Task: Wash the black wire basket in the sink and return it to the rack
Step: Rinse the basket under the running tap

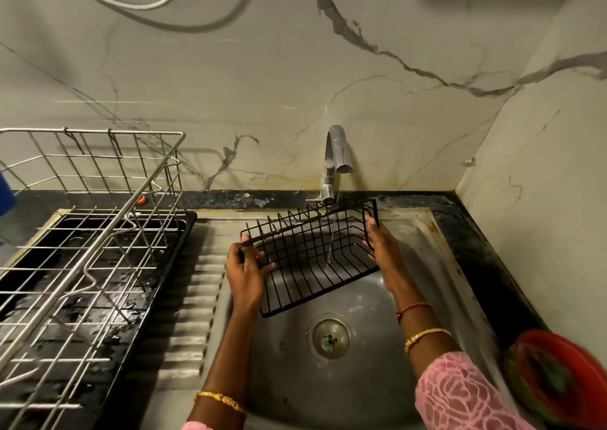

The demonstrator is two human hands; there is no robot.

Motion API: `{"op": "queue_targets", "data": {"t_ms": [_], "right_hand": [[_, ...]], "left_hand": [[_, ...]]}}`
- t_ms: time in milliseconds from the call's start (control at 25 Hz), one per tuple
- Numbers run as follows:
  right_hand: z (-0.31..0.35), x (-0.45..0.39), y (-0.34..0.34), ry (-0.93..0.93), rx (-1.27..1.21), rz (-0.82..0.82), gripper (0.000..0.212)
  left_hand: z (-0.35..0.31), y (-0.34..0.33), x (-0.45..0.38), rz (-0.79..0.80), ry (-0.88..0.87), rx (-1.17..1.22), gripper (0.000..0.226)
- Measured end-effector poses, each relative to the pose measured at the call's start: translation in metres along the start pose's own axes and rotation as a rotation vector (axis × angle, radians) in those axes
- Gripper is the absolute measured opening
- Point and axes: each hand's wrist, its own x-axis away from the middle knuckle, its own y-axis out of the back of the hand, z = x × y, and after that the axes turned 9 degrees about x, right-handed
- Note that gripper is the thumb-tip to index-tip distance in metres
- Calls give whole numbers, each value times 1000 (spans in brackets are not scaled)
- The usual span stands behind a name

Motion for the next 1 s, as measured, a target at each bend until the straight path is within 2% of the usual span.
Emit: {"op": "queue_targets", "data": {"t_ms": [320, 560, 640, 760, 1000], "right_hand": [[-9, -7, -10, 66, 9, -6, 40], [-4, -27, -21, 125, 62, 7, 35], [0, -31, -25, 188, 66, -14, 33], [7, -36, -24, 296, 68, -55, 31], [15, -41, -2, 449, 99, -182, 28]], "left_hand": [[9, 10, 1, -50, -43, 2, 22], [23, 18, 13, -144, -37, 51, 20], [29, 21, 14, -158, -15, 34, 28], [35, 17, 14, -153, 47, 31, 45], [50, -1, 6, -54, 112, 14, 43]]}}
